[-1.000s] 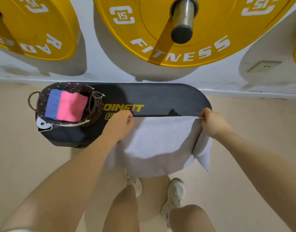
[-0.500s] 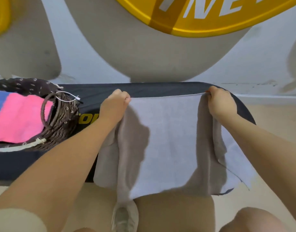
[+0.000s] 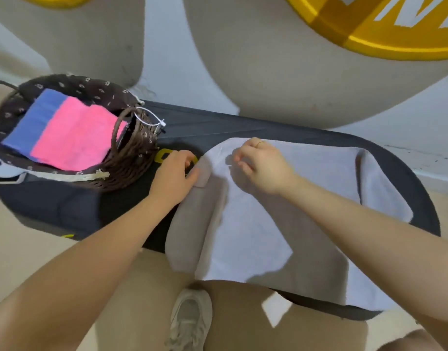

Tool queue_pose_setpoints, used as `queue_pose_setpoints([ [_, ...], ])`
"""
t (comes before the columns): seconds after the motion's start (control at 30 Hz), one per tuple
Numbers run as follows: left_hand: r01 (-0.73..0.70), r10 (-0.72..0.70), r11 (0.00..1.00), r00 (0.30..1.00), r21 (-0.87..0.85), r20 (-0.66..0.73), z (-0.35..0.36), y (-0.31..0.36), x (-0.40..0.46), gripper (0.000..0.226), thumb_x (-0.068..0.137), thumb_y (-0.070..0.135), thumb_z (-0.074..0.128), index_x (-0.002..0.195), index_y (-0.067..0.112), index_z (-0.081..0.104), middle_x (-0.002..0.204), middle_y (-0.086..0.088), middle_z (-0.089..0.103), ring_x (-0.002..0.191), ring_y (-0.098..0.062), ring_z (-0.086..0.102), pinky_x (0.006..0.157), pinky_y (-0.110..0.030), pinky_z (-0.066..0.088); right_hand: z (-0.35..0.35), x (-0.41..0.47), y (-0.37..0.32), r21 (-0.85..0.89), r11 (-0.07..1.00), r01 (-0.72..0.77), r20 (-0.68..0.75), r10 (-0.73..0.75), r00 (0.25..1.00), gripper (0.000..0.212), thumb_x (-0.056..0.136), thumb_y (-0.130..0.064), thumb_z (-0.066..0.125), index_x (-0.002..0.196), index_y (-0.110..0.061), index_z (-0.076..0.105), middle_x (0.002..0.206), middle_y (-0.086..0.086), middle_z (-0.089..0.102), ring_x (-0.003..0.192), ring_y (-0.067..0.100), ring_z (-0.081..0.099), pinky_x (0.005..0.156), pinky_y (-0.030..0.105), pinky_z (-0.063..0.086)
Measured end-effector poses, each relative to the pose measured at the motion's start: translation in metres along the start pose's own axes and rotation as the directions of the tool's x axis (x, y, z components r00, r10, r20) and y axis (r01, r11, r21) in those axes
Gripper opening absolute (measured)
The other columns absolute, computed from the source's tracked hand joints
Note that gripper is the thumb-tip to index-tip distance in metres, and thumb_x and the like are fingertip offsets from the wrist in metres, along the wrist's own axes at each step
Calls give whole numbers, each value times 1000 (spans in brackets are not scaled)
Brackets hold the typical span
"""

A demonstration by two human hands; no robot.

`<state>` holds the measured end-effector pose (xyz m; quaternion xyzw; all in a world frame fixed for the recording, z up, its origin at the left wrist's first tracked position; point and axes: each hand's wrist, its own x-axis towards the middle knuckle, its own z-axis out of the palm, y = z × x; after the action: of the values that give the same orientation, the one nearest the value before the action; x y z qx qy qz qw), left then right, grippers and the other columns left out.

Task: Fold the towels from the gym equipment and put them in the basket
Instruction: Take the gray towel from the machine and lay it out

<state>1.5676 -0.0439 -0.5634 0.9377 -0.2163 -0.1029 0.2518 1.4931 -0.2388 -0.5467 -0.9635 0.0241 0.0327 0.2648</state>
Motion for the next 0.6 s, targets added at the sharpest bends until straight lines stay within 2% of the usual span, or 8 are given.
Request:
queue_pose_setpoints([
  [0.1,67,-68,997,997,25,36,-8,-20,-23,24,88,32,59,99,10,59,77,3,50,77,-18,51,68,-33,42,27,19,-36,-61,988,141,117,-134,984,33,91,-25,53,121,-12,57,125,10,51,112,31,50,91,41,43],
  [0.17,113,-117,992,990,49,73,-12,-29,-38,23,87,36,59,86,13,57,67,8,42,68,-16,46,58,-30,34,38,28,-48,-149,970,194,174,-167,970,42,89,-35,55,124,-12,54,126,10,50,108,33,53,85,41,46],
  [0.23,129,-135,989,986,67,96,-11,-37,-50,23,86,38,60,84,16,55,71,8,41,71,-15,46,59,-28,32,46,34,-54,-185,960,210,209,-170,963,47,87,-45,55,121,-13,55,124,10,48,104,34,55,80,40,47],
  [0.3,126,-133,990,983,60,126,-5,-41,-57,26,86,39,60,92,14,57,83,5,43,80,-16,49,67,-28,36,52,38,-57,-260,944,204,226,-147,963,46,87,-46,53,121,-14,55,125,9,45,104,34,55,73,36,43],
  [0.37,130,-132,991,984,29,118,4,-42,-58,33,87,39,59,104,11,57,92,2,45,88,-20,52,71,-30,38,58,41,-62,-347,910,228,216,-159,963,39,91,-40,49,118,-12,54,124,11,44,103,34,55,67,33,37],
  [0.47,197,-193,978,979,-67,64,13,-38,-53,39,88,38,58,116,11,53,103,-5,51,95,-23,51,72,-32,37,64,47,-67,-428,873,234,143,-190,971,28,95,-27,42,109,-7,56,116,13,49,98,37,58,63,36,37],
  [0.53,185,-178,972,982,-144,56,16,-36,-47,31,87,36,60,104,11,57,99,-7,50,94,-24,48,74,-32,38,59,55,-64,-320,931,176,10,-183,983,26,91,-22,43,107,-9,58,111,13,56,98,38,58,66,38,42],
  [0.6,170,-160,956,985,-238,63,14,-32,-44,19,84,29,64,82,15,52,88,-1,45,85,-21,44,70,-29,34,49,63,-65,-29,995,94,-146,-97,984,27,87,-18,42,102,-10,63,99,10,65,92,36,61,73,43,50],
])
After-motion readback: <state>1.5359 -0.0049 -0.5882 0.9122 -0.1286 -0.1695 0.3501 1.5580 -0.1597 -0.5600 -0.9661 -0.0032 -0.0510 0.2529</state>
